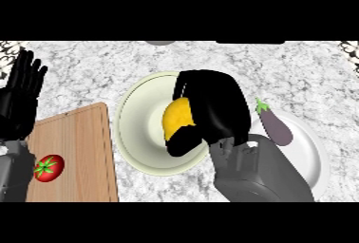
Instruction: Pick the lemon from the plate and place it in the bowl
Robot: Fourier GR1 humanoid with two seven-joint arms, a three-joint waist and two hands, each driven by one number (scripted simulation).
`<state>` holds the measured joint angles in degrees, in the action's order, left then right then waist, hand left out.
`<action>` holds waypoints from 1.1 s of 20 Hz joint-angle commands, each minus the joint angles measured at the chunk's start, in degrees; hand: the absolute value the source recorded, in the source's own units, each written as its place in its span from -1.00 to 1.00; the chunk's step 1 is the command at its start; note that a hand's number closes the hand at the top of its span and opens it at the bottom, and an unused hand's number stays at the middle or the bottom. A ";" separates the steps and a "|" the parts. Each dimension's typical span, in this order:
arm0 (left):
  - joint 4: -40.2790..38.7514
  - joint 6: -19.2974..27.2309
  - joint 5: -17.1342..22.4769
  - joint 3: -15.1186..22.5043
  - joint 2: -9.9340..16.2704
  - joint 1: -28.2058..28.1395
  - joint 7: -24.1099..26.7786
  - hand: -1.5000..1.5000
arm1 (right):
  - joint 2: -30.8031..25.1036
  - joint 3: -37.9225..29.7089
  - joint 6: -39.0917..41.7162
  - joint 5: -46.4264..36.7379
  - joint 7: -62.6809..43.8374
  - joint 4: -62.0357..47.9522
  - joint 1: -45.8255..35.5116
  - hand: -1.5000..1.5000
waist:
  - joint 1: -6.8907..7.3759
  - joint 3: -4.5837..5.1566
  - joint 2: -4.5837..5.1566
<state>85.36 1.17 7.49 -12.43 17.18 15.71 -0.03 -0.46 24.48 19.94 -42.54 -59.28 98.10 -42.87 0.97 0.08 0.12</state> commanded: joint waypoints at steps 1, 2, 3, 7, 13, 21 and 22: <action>-0.07 0.93 -0.83 0.91 -1.07 0.45 -0.34 0.00 | 0.43 2.81 -9.24 -0.80 -7.02 -8.11 -0.25 1.00 | 0.12 -0.04 0.02; -1.25 -0.75 0.06 -0.11 0.20 0.41 0.83 0.00 | 0.43 3.63 -13.11 -2.28 -6.78 -10.34 1.69 1.00 | 0.39 -0.02 0.18; -0.33 -1.17 1.33 -1.52 1.19 -0.23 -0.50 0.00 | 0.43 2.57 -14.13 -1.08 -7.24 -8.20 3.06 1.00 | 0.14 -0.06 -0.04; 1.36 -1.21 0.18 0.25 -0.44 -2.37 1.43 0.00 | 0.44 2.45 -25.59 2.80 -1.84 -15.64 4.68 -1.00 | 0.76 -0.08 0.11; -1.53 -0.38 -0.06 -1.17 1.01 1.37 0.25 0.00 | 0.45 3.39 -43.58 6.83 9.52 -19.06 5.27 -1.00 | 0.27 -0.11 0.31; -1.94 -1.69 0.43 -2.03 1.34 -0.96 1.64 0.00 | -1.65 -4.83 -52.12 -1.22 10.38 -11.62 7.03 -1.00 | -1.65 -0.07 -0.26; -0.74 0.14 0.63 -2.00 0.98 1.45 -1.36 0.00 | -2.76 -4.14 -53.61 -0.88 12.89 -9.92 12.75 -1.00 | -1.84 -0.11 -0.27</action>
<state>85.01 0.02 8.36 -14.19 18.40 15.47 -0.29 -1.48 22.08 -29.39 -41.70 -47.28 83.46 -35.67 0.07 -0.01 -0.01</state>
